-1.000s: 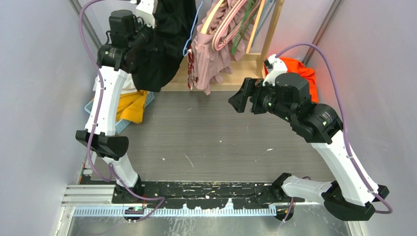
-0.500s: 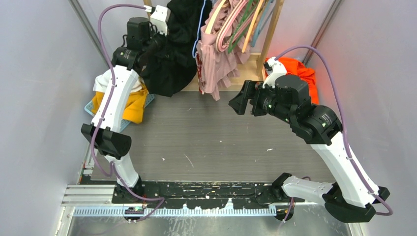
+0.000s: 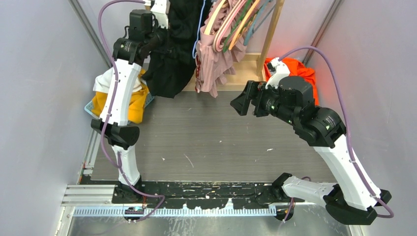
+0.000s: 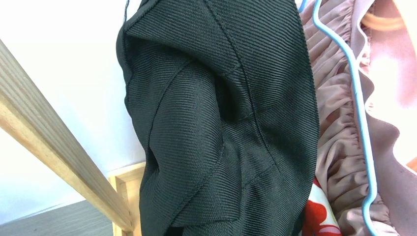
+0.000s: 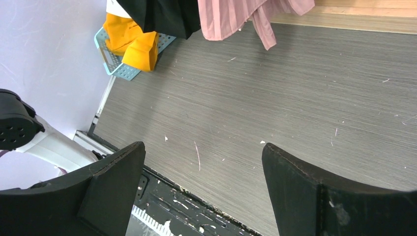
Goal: Place the skirt on the hanger
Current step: Place the hanger at the clothesline.
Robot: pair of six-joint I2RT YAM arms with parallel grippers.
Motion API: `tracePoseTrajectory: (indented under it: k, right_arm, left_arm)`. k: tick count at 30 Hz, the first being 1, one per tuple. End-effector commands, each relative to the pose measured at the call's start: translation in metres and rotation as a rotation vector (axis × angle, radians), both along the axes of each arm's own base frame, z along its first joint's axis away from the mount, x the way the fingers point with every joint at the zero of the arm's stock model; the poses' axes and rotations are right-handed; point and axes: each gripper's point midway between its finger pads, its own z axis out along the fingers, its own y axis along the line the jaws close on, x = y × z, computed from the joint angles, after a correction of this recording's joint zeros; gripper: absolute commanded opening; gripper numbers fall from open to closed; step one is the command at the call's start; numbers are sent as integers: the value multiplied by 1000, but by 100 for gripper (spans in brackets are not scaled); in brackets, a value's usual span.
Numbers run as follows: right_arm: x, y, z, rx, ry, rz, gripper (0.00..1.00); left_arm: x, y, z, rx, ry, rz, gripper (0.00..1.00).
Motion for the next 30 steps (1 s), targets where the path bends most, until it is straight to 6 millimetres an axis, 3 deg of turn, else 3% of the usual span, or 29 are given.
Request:
tracePoseTrajectory:
  k: [1,6,10,12,16,22,30]
  right_arm:
    - [-4,-4,15,32,-52,6,93]
    - [-5,-5,15,33,-52,5,93]
    - [-5,-4,13,36,-48,8,93]
    - [-4,-4,12,34,-46,6,93]
    - [-3,-3,11,32,-47,5,93]
    - [0,-1,5,31,-41,1,93]
    - [13,0,-13,-4,-45,-23,95]
  left_arm:
    - [7,3,0,-5,-1,53,4]
    - [2,-3,-22,52,53,31,3]
    - [-5,-1,-29,66,66,35,5]
    - [-8,3,-29,67,60,55,21]
    - [-17,11,-20,68,24,72,43]
    - [-39,12,2,25,-27,47,92]
    - [-84,20,21,-41,-62,35,98]
